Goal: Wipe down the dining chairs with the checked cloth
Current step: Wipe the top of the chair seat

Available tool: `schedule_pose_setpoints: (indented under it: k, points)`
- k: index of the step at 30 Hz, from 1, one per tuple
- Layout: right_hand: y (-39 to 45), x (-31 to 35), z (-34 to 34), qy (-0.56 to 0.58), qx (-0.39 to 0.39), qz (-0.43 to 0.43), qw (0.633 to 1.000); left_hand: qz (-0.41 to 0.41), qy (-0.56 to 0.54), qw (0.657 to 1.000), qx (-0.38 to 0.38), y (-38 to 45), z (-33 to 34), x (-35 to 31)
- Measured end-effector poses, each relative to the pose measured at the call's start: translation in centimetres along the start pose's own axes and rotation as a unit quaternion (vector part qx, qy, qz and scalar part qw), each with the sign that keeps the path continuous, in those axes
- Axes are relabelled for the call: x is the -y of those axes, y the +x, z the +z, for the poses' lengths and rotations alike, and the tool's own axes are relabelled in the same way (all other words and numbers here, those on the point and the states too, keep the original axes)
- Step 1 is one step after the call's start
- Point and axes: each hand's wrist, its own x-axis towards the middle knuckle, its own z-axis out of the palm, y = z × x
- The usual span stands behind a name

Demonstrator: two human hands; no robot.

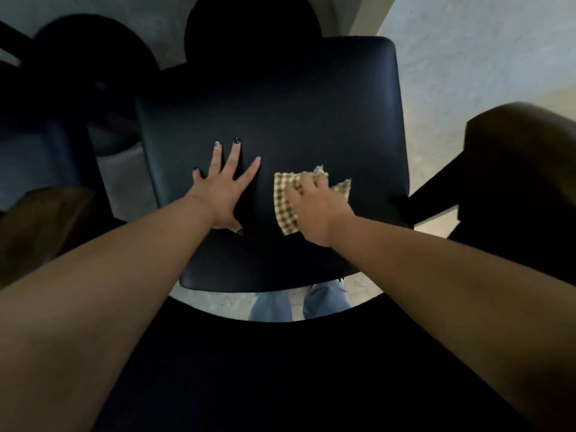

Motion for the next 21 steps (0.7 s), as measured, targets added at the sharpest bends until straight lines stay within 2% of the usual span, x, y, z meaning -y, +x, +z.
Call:
schedule_pose_setpoints:
  k: [2,5,8,11,13,16,21]
  points:
    - [0.0,-0.2,0.5,0.053,-0.024,0.022,0.998,-0.001,-0.003,1.0,-0.007,0.3,0.4,-0.1]
    - [-0.3,0.5,1.3,0.079,-0.009,0.006,0.997,-0.006,-0.006,1.0,-0.022,0.4,0.9,0.0]
    - [-1.4,3.0,2.6,0.029,0.052,-0.129,0.99,-0.002,-0.014,1.0,-0.026,0.4,0.9,0.2]
    - [-2.9,5.2,3.0,-0.079,0.114,-0.301,0.944,-0.007,-0.016,0.999,-0.031,0.4,1.0,0.1]
    - [-3.7,5.2,2.8,-0.118,0.117,-0.344,0.924,-0.01,-0.019,0.999,-0.033,0.5,1.2,0.0]
    - [-3.8,2.3,2.4,-0.158,0.122,-0.347,0.916,-0.017,-0.023,0.999,-0.036,0.4,1.2,-0.1]
    - [-3.0,-3.0,1.4,-0.211,0.228,-0.274,0.91,-0.018,-0.029,0.999,-0.043,0.5,1.2,-0.3]
